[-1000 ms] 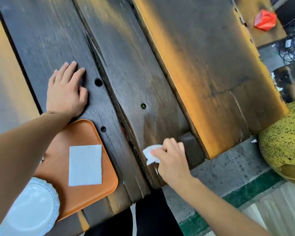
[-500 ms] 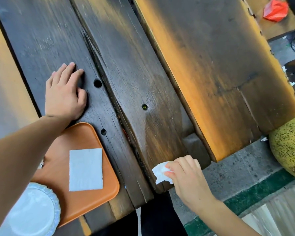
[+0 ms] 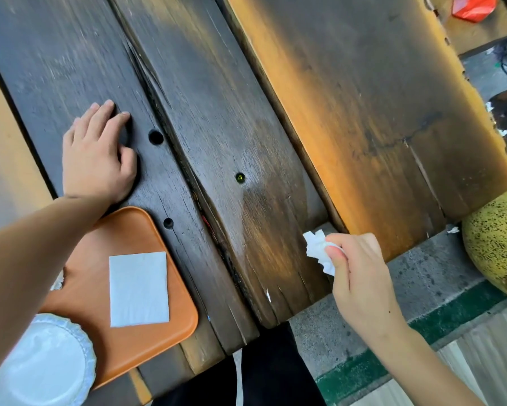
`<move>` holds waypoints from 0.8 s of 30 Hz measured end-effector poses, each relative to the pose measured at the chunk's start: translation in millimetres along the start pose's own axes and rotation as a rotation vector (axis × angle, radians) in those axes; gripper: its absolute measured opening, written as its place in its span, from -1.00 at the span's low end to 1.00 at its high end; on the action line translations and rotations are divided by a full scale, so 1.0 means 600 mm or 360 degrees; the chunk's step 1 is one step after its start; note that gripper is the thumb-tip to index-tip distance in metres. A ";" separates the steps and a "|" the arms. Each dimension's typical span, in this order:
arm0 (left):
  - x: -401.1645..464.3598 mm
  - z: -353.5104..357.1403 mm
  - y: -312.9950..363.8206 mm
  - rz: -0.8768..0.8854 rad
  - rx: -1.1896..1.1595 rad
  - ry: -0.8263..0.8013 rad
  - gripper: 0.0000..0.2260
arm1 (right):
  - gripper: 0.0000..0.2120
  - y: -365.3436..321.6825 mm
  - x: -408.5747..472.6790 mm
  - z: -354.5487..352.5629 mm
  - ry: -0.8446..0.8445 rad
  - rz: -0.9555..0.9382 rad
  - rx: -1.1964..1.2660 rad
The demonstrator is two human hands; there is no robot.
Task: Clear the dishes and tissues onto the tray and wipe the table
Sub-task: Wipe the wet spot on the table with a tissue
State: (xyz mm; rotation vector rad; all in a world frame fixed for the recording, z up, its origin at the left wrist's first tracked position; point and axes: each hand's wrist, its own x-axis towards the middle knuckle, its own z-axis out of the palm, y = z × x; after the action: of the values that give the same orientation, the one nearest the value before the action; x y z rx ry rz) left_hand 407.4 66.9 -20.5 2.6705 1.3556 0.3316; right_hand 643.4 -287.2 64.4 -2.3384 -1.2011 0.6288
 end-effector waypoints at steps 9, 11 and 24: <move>-0.001 -0.001 0.000 0.0004 0.0003 -0.0007 -0.48 | -0.84 -0.030 0.115 0.028 -0.0331 -0.0024 0.0026; -0.001 -0.002 0.001 0.0004 -0.0001 -0.0011 -0.48 | -0.86 -0.038 0.143 0.031 -0.0400 -0.0049 -0.0009; 0.000 -0.005 0.002 0.0014 -0.0025 0.0010 -0.49 | -0.87 -0.025 0.122 0.050 -0.0027 -0.0528 -0.0202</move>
State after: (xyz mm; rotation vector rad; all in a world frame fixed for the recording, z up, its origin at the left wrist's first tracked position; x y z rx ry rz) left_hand 407.5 66.2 -17.6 2.6657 1.3382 0.3501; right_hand 654.4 -213.3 34.6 -2.1624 -1.6329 0.4688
